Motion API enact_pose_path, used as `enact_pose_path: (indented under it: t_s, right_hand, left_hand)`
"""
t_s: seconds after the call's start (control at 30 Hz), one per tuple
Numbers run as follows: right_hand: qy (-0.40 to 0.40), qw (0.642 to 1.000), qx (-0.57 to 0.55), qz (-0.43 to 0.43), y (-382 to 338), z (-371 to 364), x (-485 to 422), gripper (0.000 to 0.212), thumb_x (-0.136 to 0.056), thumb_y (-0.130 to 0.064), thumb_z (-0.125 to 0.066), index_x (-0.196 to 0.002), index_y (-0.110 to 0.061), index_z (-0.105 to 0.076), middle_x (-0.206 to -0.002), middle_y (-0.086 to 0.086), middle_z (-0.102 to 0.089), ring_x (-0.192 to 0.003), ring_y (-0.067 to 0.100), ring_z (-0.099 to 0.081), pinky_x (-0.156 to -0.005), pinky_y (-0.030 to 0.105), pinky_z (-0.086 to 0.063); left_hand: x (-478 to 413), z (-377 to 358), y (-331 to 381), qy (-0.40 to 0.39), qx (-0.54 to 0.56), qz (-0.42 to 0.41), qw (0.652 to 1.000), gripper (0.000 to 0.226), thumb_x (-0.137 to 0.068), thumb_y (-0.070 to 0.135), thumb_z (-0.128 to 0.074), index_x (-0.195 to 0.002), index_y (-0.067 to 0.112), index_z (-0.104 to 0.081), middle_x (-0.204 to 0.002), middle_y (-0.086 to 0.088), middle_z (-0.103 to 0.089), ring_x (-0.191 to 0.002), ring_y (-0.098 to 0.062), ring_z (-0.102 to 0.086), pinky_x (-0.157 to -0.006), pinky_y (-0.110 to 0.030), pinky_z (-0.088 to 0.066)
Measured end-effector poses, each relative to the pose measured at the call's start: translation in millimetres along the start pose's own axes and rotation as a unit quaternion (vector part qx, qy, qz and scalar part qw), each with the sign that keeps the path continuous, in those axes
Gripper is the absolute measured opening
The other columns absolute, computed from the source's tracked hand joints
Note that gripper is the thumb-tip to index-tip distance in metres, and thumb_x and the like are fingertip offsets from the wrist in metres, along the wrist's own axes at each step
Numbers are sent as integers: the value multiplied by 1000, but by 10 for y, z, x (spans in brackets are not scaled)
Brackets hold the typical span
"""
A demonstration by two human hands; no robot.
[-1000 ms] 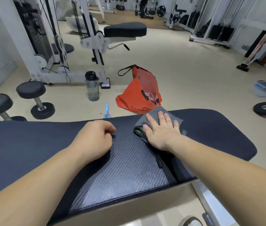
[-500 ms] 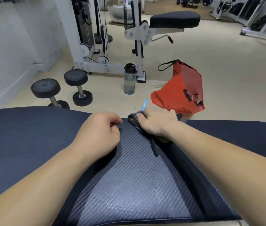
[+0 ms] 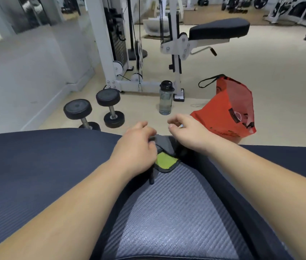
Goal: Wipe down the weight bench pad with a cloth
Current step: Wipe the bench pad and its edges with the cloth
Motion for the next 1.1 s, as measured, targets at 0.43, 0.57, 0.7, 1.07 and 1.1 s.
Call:
enact_pose_path:
  t_s: [0.43,0.57,0.7,1.07,1.1]
  right_hand:
    - [71,996,-41,-35,390,454,68,49,-90,-6,-43,-133,-21,-62,-101,-8,-66,-108,22,-64,-99,40,-52]
    - [74,996,-20,-52,436,367,-6,46,-89,-10,-44,-128,-20,-67,-130,3,-69,-123,24,-62,-107,38,-48]
    - [61,997,-4,-50,201,53,-89,45,-84,-13,-45,-121,-23,-70,-121,2,-72,-117,24,-64,-105,41,-51]
    - [41,994,82,54,-840,-944,-222,34,-99,-29,-47,-128,-25,-64,-132,2,-61,-123,24,-58,-104,46,-48]
    - [32,994,89,56,-952,-1050,-273,35,-99,-31,-46,-129,-26,-63,-133,2,-61,-124,24,-58,-105,46,-48]
  left_hand:
    - [-539,-675,455,-194,-307,-6,932,81,-91,75,-13,-136,24,-56,-136,-17,-53,-132,-36,-42,-108,-52,-38]
    - [-495,-766,343,-190,-295,-28,936,82,-86,83,-12,-125,25,-53,-130,-14,-59,-126,-36,-52,-103,-52,-43]
    - [-488,-629,125,-181,-266,-54,945,65,-92,71,-16,-123,26,-52,-130,-9,-61,-124,-32,-54,-104,-51,-42]
    - [-704,318,-1608,-166,-281,26,945,64,-98,64,-19,-135,25,-53,-139,-13,-58,-130,-37,-50,-109,-52,-37]
    - [-719,423,-1832,-164,-274,45,947,64,-97,65,-19,-136,27,-52,-140,-13,-58,-129,-38,-50,-106,-51,-39]
Point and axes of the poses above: each hand's wrist, its own x-axis away from the middle knuckle, its own z-axis out of the back of the hand, y = z × x, the point moved 8 cm from there along -x, towards the middle knuckle
